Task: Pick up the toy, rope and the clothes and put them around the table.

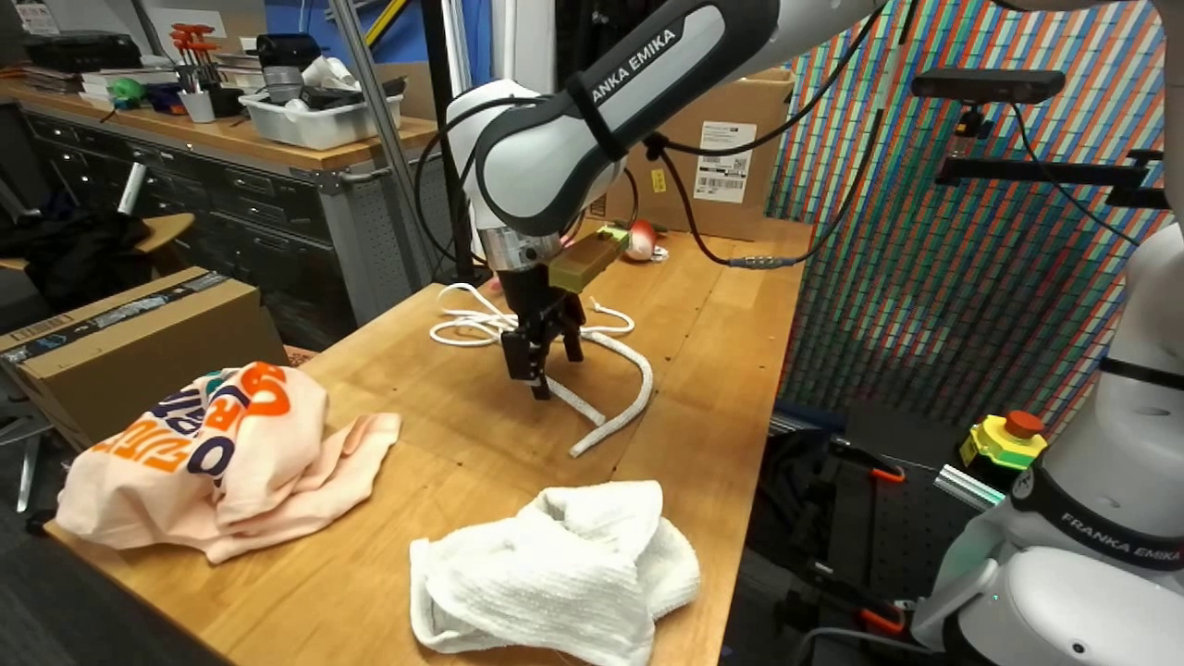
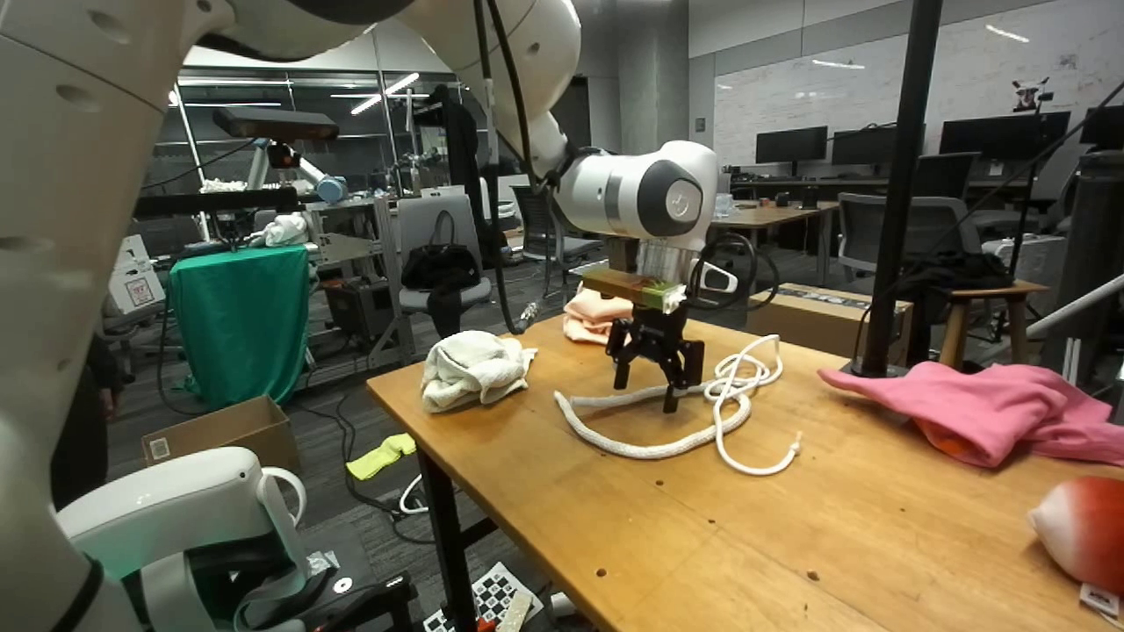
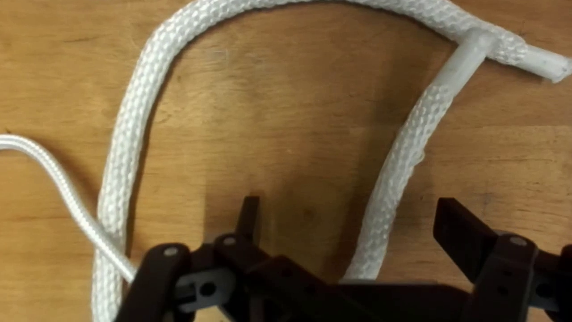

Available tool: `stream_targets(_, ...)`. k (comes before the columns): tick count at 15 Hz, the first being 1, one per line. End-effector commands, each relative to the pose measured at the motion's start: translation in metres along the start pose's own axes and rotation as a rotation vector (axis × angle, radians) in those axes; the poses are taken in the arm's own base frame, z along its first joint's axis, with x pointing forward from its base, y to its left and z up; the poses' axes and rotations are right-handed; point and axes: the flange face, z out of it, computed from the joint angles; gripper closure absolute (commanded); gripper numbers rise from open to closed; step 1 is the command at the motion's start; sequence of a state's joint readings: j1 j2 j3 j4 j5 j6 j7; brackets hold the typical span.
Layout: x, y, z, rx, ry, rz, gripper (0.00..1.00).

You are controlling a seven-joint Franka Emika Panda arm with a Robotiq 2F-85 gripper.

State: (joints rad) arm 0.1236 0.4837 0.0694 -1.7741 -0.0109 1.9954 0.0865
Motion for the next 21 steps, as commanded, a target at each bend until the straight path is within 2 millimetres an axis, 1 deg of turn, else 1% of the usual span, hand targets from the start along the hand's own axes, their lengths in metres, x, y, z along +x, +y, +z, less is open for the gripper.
stream_targets(1, -0.002, 0.0, 0.0, 0.008, 0.049, 0.027, 0.0)
stream_targets(4, 0.001, 0.001, 0.004, 0.006, 0.065, 0.034, 0.0)
stream_targets(5, 0.0, 0.002, 0.004, 0.004, 0.064, 0.037, 0.02)
stream_targets(6, 0.0, 0.002, 0.004, 0.004, 0.064, 0.041, 0.25)
stream_targets(8, 0.0, 0.004, 0.003, 0.004, 0.062, 0.047, 0.29)
stream_targets(9, 0.0, 0.005, 0.001, 0.004, 0.064, 0.047, 0.36)
stream_targets(10, -0.001, 0.005, -0.002, 0.004, 0.066, 0.047, 0.45)
stream_targets(14, -0.004, 0.009, -0.008, -0.007, 0.067, 0.046, 0.77)
stream_targets(16, -0.008, 0.014, -0.009, -0.016, 0.043, 0.041, 0.89)
stream_targets(17, -0.01, 0.015, -0.009, -0.025, 0.03, 0.042, 0.93)
stream_targets(19, -0.017, 0.022, -0.007, -0.033, -0.02, 0.043, 0.95)
stream_targets(20, -0.021, 0.025, -0.007, -0.034, -0.046, 0.041, 0.91)
stream_targets(21, -0.026, 0.031, -0.004, -0.027, -0.087, 0.034, 0.9)
